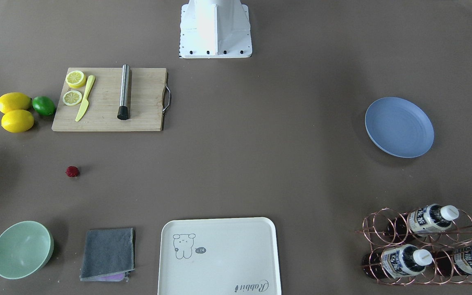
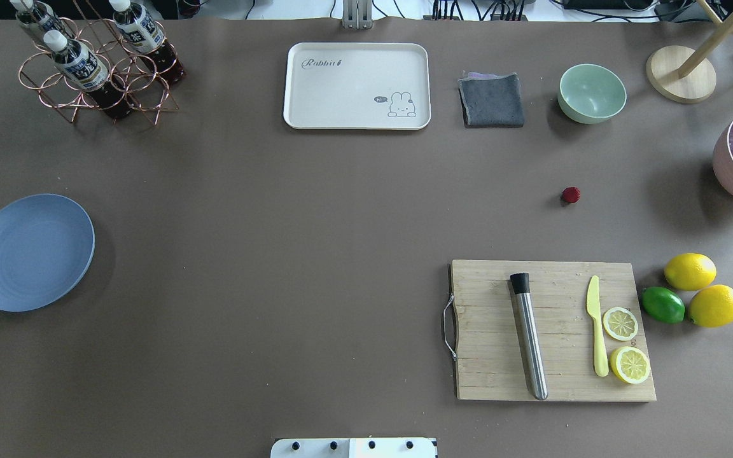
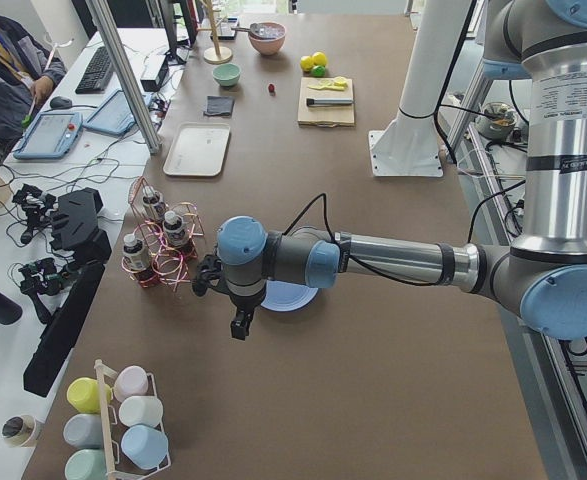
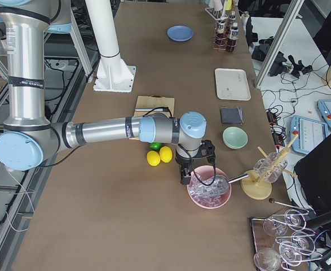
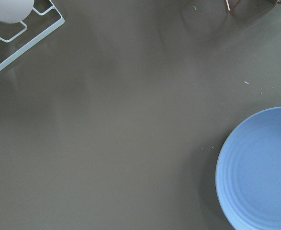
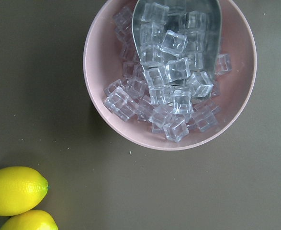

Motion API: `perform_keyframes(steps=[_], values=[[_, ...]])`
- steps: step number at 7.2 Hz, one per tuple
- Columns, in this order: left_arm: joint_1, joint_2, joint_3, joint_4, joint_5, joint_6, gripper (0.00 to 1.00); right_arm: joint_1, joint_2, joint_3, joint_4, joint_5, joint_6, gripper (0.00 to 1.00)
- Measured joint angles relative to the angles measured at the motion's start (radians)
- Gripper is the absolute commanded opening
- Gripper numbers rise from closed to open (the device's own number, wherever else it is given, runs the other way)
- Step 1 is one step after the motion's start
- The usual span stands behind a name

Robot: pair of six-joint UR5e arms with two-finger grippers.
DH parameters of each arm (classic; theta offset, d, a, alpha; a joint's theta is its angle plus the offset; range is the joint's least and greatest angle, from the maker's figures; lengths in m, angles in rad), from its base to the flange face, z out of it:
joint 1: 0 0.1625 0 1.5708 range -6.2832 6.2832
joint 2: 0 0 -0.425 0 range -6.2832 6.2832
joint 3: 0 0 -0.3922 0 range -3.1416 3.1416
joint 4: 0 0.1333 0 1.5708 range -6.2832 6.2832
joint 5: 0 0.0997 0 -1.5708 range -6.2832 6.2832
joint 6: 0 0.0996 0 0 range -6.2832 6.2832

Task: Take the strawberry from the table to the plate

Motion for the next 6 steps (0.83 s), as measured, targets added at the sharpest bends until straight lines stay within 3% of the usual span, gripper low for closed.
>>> perform_keyframes(steps=[6], values=[[-0.014, 0.005, 0.057, -0.059, -0.058, 0.004, 0.98, -0.002, 0.001, 0.006, 0.000, 0.009, 0.002, 1.00]])
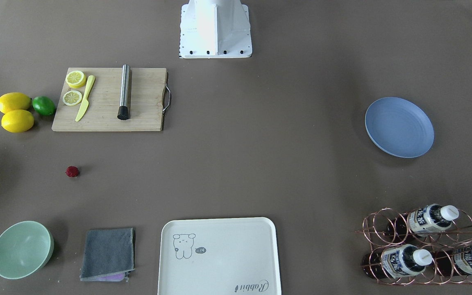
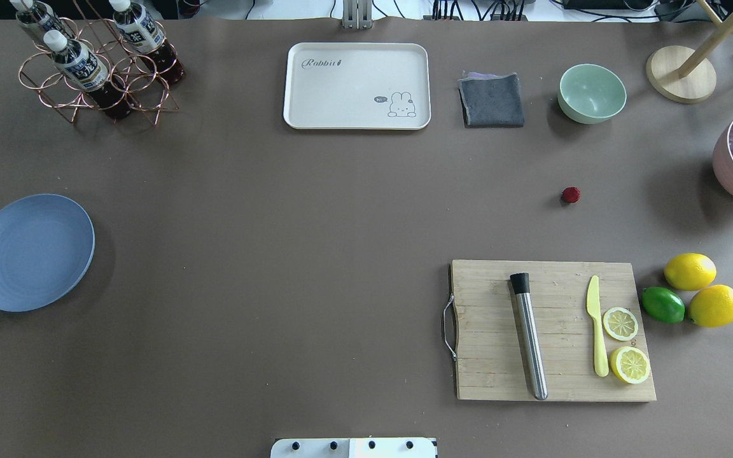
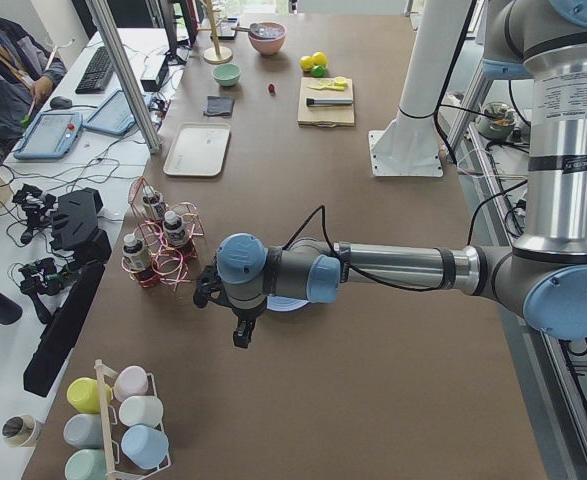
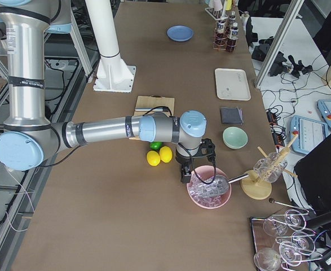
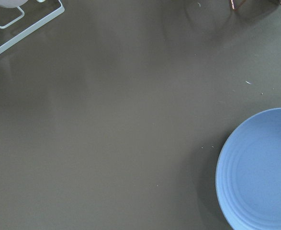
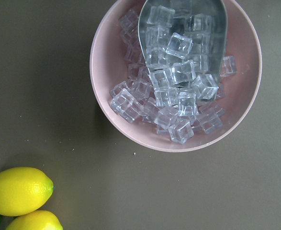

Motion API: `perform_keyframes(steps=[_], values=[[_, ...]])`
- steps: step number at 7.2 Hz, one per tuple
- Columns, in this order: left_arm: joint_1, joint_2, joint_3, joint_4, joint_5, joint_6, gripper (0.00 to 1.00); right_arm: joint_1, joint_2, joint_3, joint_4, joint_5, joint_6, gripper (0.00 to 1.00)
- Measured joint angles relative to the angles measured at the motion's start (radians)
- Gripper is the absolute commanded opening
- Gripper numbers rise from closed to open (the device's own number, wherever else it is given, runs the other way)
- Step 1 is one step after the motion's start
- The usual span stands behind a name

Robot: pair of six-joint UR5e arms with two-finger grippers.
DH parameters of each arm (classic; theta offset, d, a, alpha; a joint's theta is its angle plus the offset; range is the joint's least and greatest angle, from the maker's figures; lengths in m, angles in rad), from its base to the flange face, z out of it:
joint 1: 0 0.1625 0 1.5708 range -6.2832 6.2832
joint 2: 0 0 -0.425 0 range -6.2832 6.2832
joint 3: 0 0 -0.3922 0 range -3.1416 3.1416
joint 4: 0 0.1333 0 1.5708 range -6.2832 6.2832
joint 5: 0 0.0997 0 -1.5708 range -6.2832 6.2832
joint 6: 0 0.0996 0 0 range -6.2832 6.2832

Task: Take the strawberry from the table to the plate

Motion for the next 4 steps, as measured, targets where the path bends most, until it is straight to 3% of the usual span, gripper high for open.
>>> perform_keyframes(steps=[4], values=[[0.051, 0.000, 0.017, -0.063, 0.006, -0.109, 0.98, -0.007, 0.005, 0.006, 0.000, 0.002, 0.005, 1.00]])
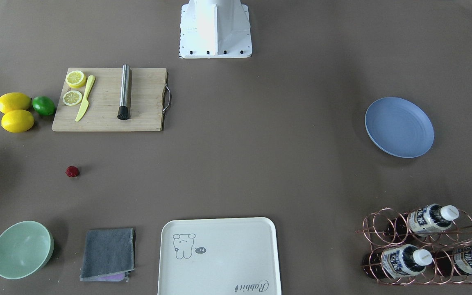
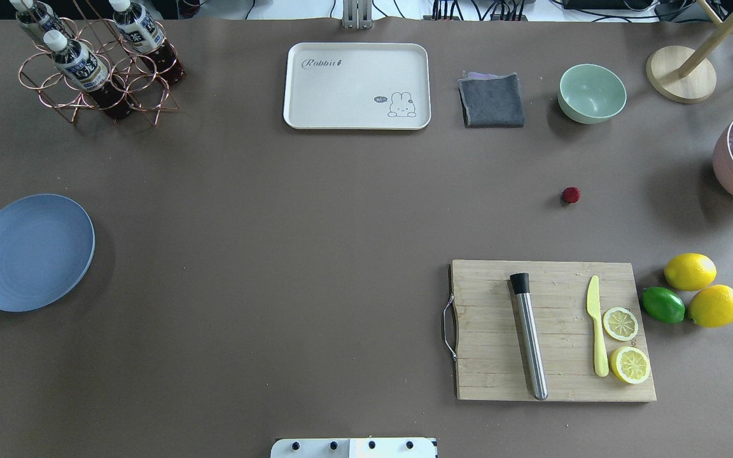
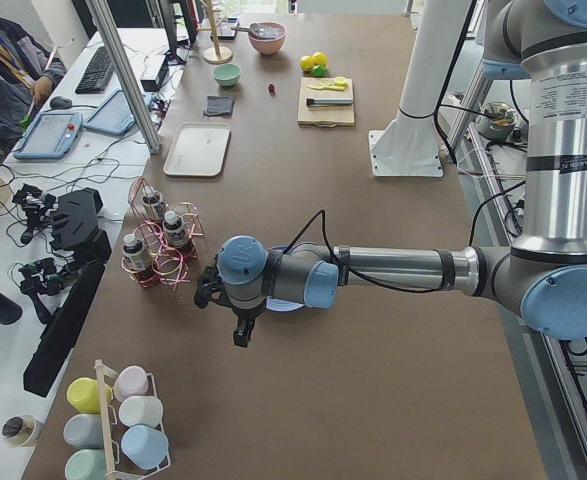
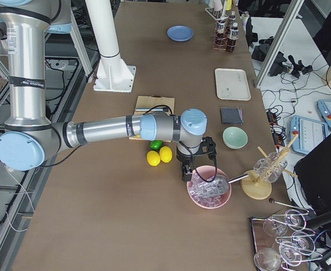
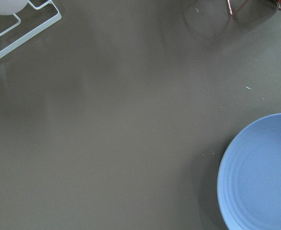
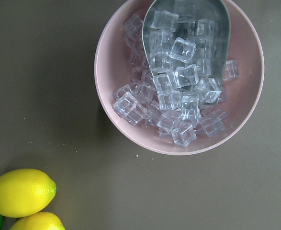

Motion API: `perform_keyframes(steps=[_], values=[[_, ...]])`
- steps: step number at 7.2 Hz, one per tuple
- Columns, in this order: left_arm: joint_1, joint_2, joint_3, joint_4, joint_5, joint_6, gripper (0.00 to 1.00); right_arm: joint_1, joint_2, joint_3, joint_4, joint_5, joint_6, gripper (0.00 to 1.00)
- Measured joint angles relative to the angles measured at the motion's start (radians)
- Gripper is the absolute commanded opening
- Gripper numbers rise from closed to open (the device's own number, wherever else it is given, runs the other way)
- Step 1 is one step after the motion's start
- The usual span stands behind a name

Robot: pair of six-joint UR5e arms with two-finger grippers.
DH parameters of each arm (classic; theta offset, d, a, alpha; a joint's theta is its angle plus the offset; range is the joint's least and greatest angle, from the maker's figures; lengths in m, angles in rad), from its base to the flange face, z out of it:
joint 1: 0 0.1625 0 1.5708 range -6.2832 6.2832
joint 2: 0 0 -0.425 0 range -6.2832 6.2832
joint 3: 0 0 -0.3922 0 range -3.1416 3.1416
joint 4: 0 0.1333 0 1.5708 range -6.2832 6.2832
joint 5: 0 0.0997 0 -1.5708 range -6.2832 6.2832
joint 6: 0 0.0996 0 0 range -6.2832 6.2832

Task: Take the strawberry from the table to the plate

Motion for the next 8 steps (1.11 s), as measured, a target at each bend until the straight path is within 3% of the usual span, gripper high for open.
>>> perform_keyframes(steps=[2, 5, 6, 8], values=[[0.033, 0.011, 0.012, -0.090, 0.003, -0.085, 0.98, -0.006, 0.001, 0.001, 0.000, 0.000, 0.003, 1.00], [0.162, 0.041, 0.055, -0.346, 0.051, -0.362, 0.97, -0.018, 0.001, -0.001, 0.003, 0.000, 0.013, 1.00], [0.208, 0.044, 0.067, -0.410, 0.067, -0.416, 0.90, -0.024, 0.001, -0.001, 0.005, 0.000, 0.016, 1.00], [0.280, 0.045, 0.095, -0.489, 0.081, -0.496, 0.89, -0.032, -0.003, -0.001, 0.007, 0.004, 0.016, 1.00]])
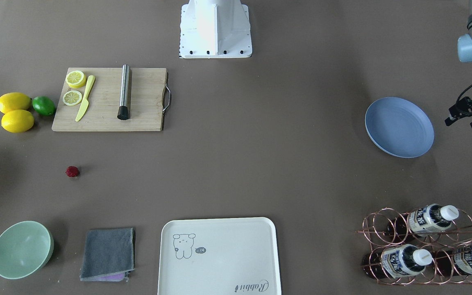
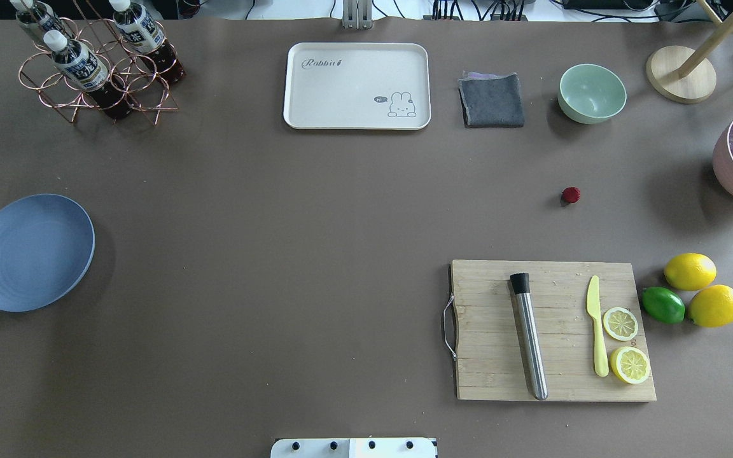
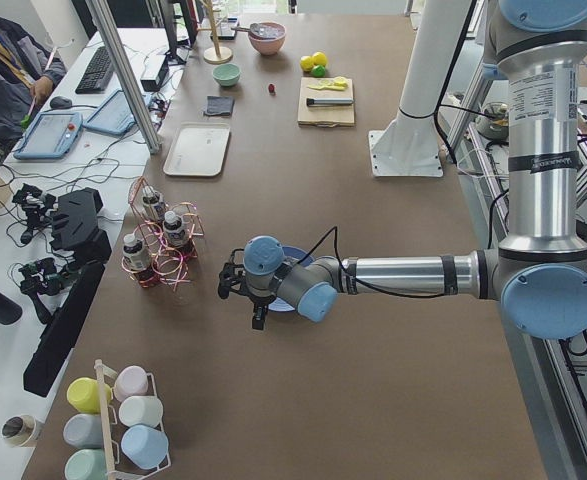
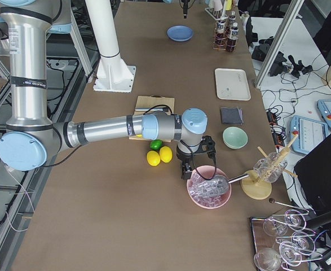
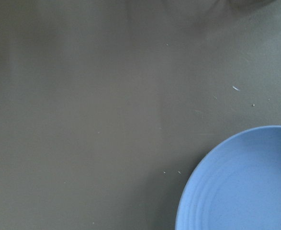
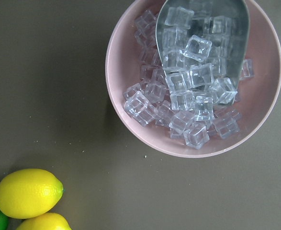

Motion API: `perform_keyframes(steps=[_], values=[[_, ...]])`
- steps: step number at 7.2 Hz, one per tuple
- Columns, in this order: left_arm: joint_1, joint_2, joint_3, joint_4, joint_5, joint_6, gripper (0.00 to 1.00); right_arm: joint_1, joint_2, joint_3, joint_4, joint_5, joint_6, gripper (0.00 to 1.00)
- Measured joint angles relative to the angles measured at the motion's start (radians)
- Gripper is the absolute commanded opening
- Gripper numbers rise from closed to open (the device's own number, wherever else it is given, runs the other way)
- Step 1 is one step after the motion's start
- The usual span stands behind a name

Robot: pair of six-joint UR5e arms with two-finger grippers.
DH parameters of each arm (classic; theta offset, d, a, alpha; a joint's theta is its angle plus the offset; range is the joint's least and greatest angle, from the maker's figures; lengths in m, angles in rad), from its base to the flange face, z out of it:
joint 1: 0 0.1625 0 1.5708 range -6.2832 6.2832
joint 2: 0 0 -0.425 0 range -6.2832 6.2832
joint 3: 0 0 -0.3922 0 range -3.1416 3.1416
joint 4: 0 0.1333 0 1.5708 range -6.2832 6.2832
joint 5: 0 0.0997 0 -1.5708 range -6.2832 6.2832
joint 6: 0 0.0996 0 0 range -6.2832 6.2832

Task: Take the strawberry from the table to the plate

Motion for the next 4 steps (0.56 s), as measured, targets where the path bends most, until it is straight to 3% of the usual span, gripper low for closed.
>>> perform_keyframes(steps=[4], values=[[0.120, -0.005, 0.049, -0.075, 0.082, -0.103, 0.80, -0.009, -0.005, 0.001, 0.002, 0.011, -0.003, 1.00]])
